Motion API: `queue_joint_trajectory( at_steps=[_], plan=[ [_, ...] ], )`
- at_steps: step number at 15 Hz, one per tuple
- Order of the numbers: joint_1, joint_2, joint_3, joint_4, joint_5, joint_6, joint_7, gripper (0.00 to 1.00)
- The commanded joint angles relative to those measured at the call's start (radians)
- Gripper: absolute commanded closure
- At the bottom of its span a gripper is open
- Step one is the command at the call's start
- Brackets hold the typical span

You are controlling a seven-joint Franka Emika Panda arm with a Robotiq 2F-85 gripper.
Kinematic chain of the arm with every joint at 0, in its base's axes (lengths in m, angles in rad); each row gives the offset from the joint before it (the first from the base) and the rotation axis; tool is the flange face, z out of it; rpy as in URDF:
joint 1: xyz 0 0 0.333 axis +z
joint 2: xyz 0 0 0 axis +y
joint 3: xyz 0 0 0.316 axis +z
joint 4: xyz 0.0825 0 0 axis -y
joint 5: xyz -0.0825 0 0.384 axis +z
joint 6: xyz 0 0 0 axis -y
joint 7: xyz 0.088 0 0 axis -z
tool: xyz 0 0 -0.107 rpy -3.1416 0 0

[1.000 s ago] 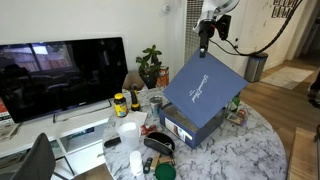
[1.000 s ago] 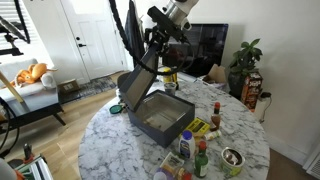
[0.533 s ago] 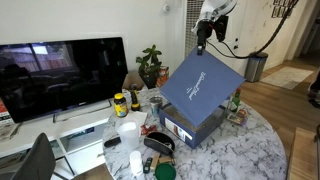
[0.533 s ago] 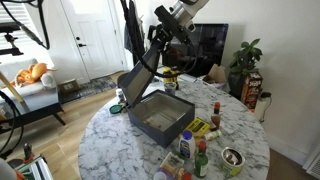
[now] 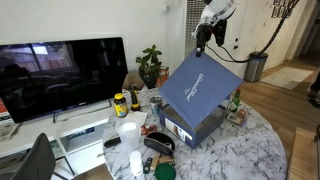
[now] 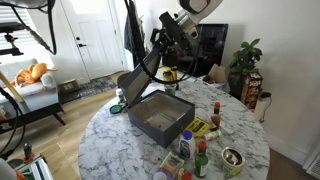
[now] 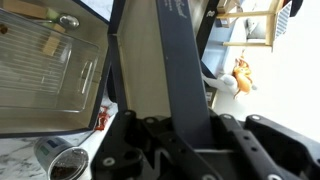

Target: Pick up the clear storage container and put it in the blue box, pick up the blub box lid and cover the blue box

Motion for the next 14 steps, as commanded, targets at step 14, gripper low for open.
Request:
queue_joint_trajectory(
  at_steps=[14],
  plan=[
    [-0.018,0.130,-0.022,0.097,-0.242,0.140,0.124,0.76]
  ],
)
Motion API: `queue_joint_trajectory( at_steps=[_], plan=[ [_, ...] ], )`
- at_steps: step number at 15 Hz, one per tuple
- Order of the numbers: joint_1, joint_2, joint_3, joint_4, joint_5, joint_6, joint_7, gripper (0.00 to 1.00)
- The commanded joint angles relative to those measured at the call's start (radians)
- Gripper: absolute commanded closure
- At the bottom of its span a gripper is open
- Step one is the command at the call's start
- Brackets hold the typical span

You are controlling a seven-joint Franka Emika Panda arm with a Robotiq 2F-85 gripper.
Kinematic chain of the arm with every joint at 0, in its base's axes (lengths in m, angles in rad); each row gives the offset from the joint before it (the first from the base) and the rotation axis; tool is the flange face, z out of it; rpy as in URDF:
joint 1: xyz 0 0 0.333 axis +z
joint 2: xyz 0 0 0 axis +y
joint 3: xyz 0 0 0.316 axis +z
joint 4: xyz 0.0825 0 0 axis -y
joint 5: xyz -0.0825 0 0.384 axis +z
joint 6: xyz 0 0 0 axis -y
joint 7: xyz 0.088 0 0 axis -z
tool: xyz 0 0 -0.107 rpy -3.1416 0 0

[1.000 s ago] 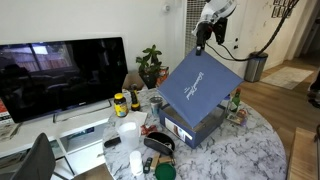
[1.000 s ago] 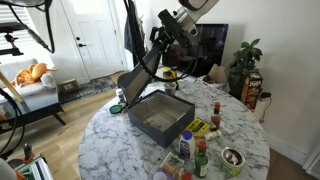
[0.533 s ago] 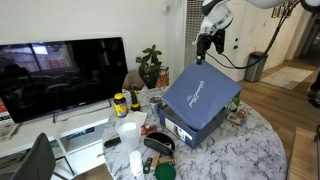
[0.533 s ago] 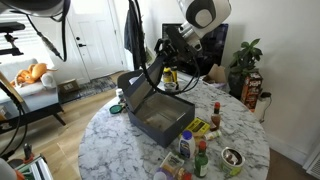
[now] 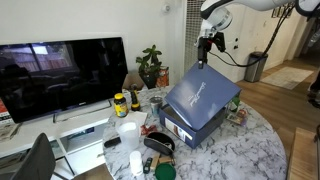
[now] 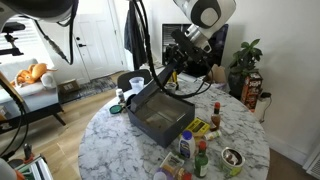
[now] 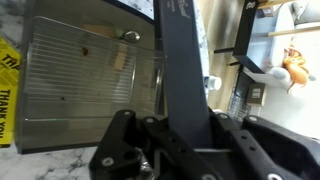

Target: Pick up the clear storage container and put it in the blue box, pick up the blub box lid and cover the blue box

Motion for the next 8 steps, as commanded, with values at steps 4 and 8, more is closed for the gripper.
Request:
queue_joint_trajectory(
  at_steps=[4,8],
  plan=[
    [0.012,0.037,0.004,0.033,-0.187,0.111,0.107,0.47],
    [0.016,0.058,0.008,0.035,-0.264,0.141,0.140,0.18]
  ],
)
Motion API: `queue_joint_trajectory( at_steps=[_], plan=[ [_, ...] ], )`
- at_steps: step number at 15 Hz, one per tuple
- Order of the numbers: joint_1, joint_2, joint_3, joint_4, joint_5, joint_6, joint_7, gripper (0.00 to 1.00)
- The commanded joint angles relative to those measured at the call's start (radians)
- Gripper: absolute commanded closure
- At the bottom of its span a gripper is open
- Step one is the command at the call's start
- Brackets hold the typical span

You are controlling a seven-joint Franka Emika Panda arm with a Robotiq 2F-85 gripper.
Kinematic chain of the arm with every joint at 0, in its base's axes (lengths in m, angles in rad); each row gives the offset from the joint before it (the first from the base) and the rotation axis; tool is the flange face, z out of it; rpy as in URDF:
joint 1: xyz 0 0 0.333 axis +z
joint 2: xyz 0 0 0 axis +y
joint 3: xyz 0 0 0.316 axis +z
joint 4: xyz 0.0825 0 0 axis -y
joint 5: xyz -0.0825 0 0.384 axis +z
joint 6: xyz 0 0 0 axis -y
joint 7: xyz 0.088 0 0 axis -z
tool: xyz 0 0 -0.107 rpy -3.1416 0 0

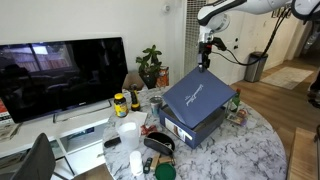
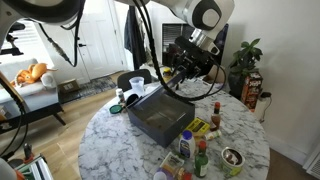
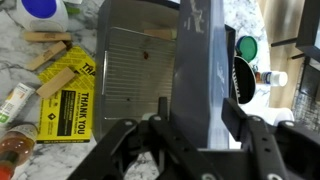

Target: Pick up the clear storage container and put it in the blue box, pick up the blub box lid and cover the blue box

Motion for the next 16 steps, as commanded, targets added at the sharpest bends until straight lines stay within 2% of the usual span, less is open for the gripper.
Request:
queue_joint_trajectory(
  at_steps=[1,3,7,11,16],
  plan=[
    [0.005,0.032,0.006,0.024,-0.080,0.016,0.044,0.09],
    [0.009,0.044,0.004,0.026,-0.116,0.022,0.056,0.00],
    [0.017,0.064,0.005,0.020,-0.176,0.040,0.068,0.00],
    [0.014,0.062,0.025,0.007,-0.165,0.080,0.063,0.00],
    [0.011,-0.051,0.066,-0.040,-0.113,0.200,0.051,0.00]
  ],
)
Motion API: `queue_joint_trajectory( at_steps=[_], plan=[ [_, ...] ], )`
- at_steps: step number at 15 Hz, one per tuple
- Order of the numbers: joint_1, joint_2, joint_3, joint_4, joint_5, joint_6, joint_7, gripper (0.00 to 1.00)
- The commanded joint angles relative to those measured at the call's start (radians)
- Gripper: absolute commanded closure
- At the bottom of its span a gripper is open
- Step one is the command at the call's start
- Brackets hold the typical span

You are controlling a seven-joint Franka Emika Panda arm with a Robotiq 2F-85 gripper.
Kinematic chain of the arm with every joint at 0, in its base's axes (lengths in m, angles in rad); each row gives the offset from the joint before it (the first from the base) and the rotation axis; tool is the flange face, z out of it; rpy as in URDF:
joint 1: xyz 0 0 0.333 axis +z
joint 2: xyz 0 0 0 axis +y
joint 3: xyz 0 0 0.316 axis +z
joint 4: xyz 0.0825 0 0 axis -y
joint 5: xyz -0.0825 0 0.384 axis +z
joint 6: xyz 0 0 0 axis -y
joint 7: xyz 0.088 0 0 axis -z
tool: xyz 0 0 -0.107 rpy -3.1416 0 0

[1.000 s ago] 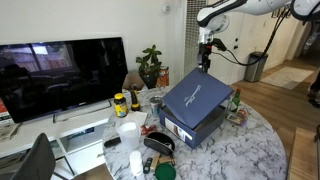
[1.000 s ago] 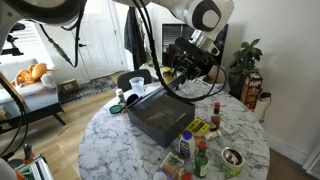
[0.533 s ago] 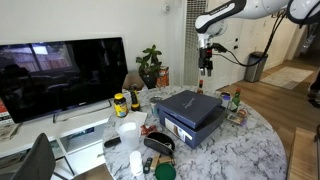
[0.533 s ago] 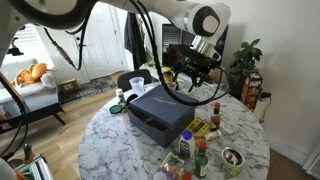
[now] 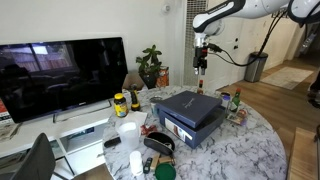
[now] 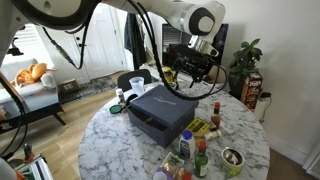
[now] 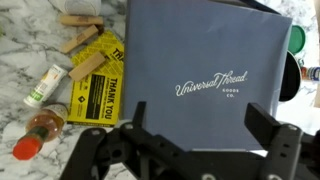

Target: Pick up the clear storage container and put it in the blue box, pick up the blub box lid and cover the blue box

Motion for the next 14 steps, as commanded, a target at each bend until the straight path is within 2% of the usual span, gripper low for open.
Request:
queue_joint_trajectory(
  at_steps=[1,7,8,14],
  plan=[
    [-0.002,-0.111,0.026,-0.052,0.036,0.081,0.008,0.00],
    [0.008,-0.288,0.039,-0.102,0.064,0.127,0.000,0.00],
    [0.012,-0.213,0.028,-0.010,0.057,0.076,-0.002,0.00],
    [0.018,-0.266,0.024,-0.054,0.059,0.095,-0.002,0.00]
  ],
)
